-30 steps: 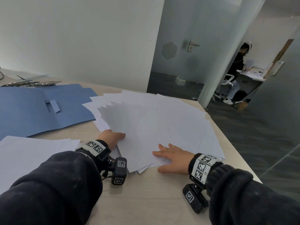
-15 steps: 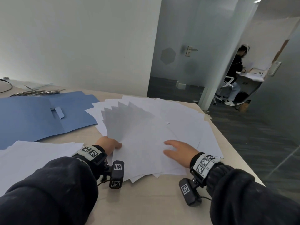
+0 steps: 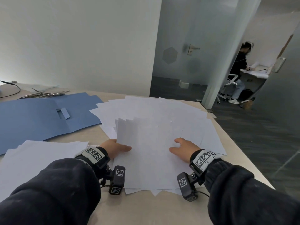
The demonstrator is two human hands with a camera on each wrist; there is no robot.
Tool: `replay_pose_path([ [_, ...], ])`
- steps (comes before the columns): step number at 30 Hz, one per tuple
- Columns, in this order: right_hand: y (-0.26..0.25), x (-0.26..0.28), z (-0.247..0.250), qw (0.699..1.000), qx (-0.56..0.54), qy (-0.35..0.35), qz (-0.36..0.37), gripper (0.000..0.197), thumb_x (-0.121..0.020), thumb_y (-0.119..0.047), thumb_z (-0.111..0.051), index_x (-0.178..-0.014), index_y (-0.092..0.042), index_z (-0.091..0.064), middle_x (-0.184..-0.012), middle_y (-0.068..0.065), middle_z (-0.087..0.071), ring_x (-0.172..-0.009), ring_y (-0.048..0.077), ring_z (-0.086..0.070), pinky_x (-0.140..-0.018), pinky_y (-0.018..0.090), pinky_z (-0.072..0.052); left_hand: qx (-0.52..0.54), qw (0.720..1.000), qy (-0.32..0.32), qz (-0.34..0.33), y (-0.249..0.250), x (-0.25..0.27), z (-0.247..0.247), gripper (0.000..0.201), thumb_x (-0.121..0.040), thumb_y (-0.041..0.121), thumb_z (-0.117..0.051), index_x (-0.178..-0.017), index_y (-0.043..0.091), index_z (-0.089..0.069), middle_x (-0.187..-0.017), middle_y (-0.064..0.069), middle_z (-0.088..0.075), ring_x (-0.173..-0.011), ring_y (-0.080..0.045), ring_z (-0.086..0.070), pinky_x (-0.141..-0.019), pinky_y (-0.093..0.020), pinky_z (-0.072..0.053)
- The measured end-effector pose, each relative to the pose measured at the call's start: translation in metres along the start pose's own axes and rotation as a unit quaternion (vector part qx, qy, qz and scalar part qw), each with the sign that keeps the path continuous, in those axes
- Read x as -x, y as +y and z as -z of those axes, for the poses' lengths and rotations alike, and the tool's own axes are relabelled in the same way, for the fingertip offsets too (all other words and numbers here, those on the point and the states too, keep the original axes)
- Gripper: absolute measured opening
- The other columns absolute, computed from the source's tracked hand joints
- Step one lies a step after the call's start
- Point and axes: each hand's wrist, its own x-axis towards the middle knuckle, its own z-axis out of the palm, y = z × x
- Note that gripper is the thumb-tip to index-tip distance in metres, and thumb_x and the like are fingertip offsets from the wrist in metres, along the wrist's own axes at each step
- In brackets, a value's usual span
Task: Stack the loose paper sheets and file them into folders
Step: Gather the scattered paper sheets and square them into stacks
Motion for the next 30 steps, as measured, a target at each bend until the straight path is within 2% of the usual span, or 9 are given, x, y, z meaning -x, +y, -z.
replay_pose_path([
  [3,0.007,-0.003,0.002,0.998,0.001,0.035,-0.058,0.067,-0.087,-0.057,-0.049,-0.149,-0.034,-0.038,-0.147,0.009,-0.041,-0.127,0.035,-0.05,-0.106,0.04,-0.044,-0.025,1.0,0.003,-0.002,-0.001,0.003,0.0,0.027,-0.085,0.007,-0.079,-0.11,0.005,-0.069,-0.097,-0.011,-0.075,-0.085,-0.029,-0.072,-0.069,-0.033,-0.057],
  [6,0.009,-0.002,0.004,0.997,-0.008,0.038,-0.072,0.065,-0.088,-0.056,-0.049,-0.147,-0.033,-0.04,-0.147,0.009,-0.038,-0.125,0.035,-0.051,-0.107,0.042,-0.044,-0.025,1.0,0.006,-0.006,-0.001,0.006,-0.001,0.028,-0.085,0.008,-0.079,-0.111,0.005,-0.068,-0.096,-0.01,-0.074,-0.083,-0.027,-0.071,-0.064,-0.03,-0.055],
  [10,0.001,0.003,-0.001,0.998,-0.034,0.03,-0.047,0.058,-0.087,-0.055,-0.051,-0.141,-0.033,-0.046,-0.144,0.006,-0.035,-0.121,0.033,-0.054,-0.106,0.04,-0.044,-0.008,1.0,0.002,-0.011,0.003,0.013,-0.004,0.012,-0.09,0.015,-0.075,-0.095,0.012,-0.064,-0.088,-0.007,-0.071,-0.075,-0.023,-0.067,-0.057,-0.029,-0.049],
  [13,0.0,0.007,0.0,0.996,-0.051,0.05,-0.049,0.052,-0.088,-0.052,-0.051,-0.136,-0.031,-0.051,-0.14,0.006,-0.038,-0.118,0.031,-0.055,-0.104,0.037,-0.044,-0.005,1.0,0.007,-0.022,0.002,0.013,-0.004,0.011,-0.092,0.015,-0.072,-0.088,0.014,-0.062,-0.084,-0.005,-0.069,-0.069,-0.02,-0.065,-0.053,-0.026,-0.045],
  [18,0.004,0.014,-0.003,0.994,-0.101,0.026,-0.026,0.048,-0.088,-0.049,-0.054,-0.13,-0.025,-0.055,-0.13,0.006,-0.054,-0.102,0.024,-0.063,-0.085,0.031,-0.051,-0.005,1.0,0.005,-0.029,0.001,0.014,-0.005,0.011,-0.091,0.015,-0.073,-0.095,0.012,-0.064,-0.087,-0.007,-0.071,-0.074,-0.022,-0.067,-0.059,-0.028,-0.048],
  [22,-0.003,0.024,-0.005,0.992,-0.126,0.008,0.019,0.038,-0.093,-0.045,-0.056,-0.123,-0.022,-0.058,-0.113,0.0,-0.062,-0.085,0.015,-0.06,-0.072,0.027,-0.046,-0.009,0.999,0.013,-0.033,0.001,0.015,-0.006,0.014,-0.089,0.016,-0.076,-0.097,0.013,-0.064,-0.089,-0.007,-0.071,-0.075,-0.024,-0.068,-0.059,-0.029,-0.05],
  [24,-0.007,0.031,-0.005,0.99,-0.136,-0.004,0.044,0.033,-0.094,-0.045,-0.056,-0.12,-0.024,-0.059,-0.112,-0.002,-0.063,-0.088,0.015,-0.061,-0.077,0.029,-0.047,-0.02,0.999,0.019,-0.037,0.002,0.018,-0.007,0.014,-0.089,0.016,-0.076,-0.097,0.014,-0.064,-0.087,-0.006,-0.071,-0.074,-0.022,-0.068,-0.057,-0.027,-0.049],
  [27,-0.008,0.039,-0.006,0.988,-0.142,-0.022,0.065,0.034,-0.095,-0.045,-0.057,-0.123,-0.027,-0.06,-0.12,-0.006,-0.059,-0.104,0.014,-0.06,-0.082,0.027,-0.046,-0.032,0.998,0.034,-0.042,0.0,0.025,-0.007,0.015,-0.09,0.01,-0.074,-0.092,0.016,-0.061,-0.083,-0.003,-0.066,-0.067,-0.019,-0.063,-0.049,-0.023,-0.046],
  [30,-0.001,0.042,-0.004,0.982,-0.176,-0.025,0.064,0.034,-0.096,-0.044,-0.058,-0.125,-0.027,-0.058,-0.12,-0.005,-0.058,-0.102,0.014,-0.061,-0.093,0.03,-0.049,-0.029,0.997,0.039,-0.058,-0.004,0.026,-0.007,0.02,-0.087,0.006,-0.075,-0.104,0.011,-0.067,-0.088,-0.005,-0.071,-0.077,-0.023,-0.068,-0.061,-0.027,-0.052],
])
